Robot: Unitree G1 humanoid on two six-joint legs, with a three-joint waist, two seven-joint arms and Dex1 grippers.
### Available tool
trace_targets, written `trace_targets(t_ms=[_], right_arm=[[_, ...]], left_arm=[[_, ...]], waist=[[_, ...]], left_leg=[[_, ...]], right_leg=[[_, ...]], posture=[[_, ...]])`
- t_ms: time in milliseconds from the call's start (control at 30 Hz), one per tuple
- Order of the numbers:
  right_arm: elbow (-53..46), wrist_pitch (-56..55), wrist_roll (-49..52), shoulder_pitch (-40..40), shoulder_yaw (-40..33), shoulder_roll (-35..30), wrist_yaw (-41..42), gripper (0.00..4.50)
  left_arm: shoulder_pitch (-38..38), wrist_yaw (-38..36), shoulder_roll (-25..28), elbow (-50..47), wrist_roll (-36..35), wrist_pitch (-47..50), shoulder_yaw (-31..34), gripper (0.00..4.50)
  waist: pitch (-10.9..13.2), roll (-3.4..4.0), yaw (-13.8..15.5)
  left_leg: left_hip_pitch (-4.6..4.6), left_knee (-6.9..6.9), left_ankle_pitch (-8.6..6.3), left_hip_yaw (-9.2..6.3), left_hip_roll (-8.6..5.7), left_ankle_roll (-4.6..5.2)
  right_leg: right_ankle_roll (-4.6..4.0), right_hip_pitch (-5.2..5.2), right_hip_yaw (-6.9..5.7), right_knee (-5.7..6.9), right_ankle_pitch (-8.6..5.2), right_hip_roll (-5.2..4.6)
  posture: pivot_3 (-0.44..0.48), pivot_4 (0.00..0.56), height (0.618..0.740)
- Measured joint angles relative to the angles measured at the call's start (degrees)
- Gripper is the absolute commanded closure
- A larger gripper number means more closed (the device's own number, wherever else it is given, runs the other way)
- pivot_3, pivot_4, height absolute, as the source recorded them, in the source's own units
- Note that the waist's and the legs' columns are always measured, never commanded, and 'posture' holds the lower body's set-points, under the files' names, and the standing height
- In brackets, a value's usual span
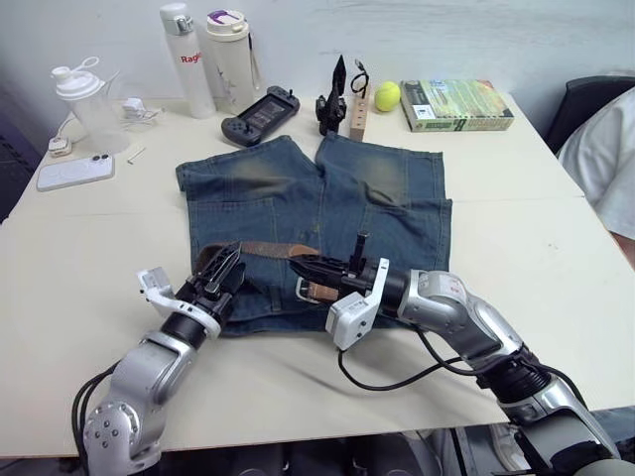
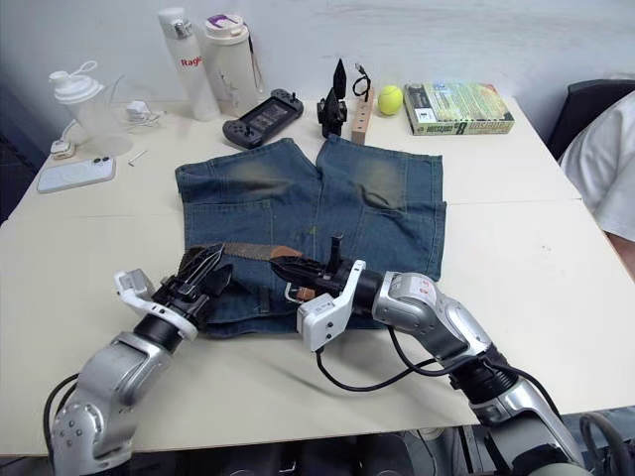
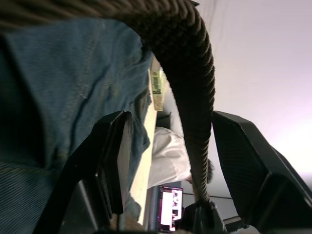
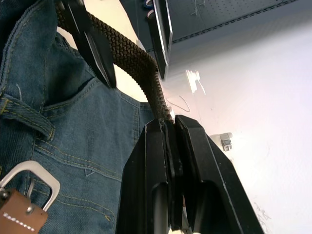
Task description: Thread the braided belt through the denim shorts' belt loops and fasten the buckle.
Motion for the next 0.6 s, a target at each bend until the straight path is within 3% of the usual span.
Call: trace_targets(t_ms=[233,433,600], right_arm=[[0.0,-0.2,0.1,0.7,-0.1,0.0,0.1,4.50],[0.0,-0.1,0.1,0.8,-0.2,0.0,0.1,4.50],[0.0,0.2,0.6,1.4,-0.3,0.0,0.3,4.50]], left_arm=[[-2.5,1.8,-0.9,0.6,0.0,1.1,0.0,1.64],[-3.7,3.4,-2.2,1.7,0.0,1.4,0.4,4.40],[-3.9,4.0,-2.9,1.7,0.0,1.6,0.5,4.48]], waist=[[0.0,0.00,-0.2],[0.0,0.00,-0.1],[0.0,0.00,-0.1]], left_leg=[[0.00,-0.02,0.00,-0.01,0.01,0.00],[0.00,-0.02,0.00,-0.01,0.01,0.00],[0.00,-0.02,0.00,-0.01,0.01,0.00]], right_leg=[[0.00,0.00,-0.01,0.02,0.00,0.00],[0.00,0.00,-0.01,-0.14,0.00,-0.01],[0.00,0.00,-0.01,-0.14,0.00,-0.01]], posture=[[0.000,0.150,0.720],[0.000,0.150,0.720],[0.000,0.150,0.720]])
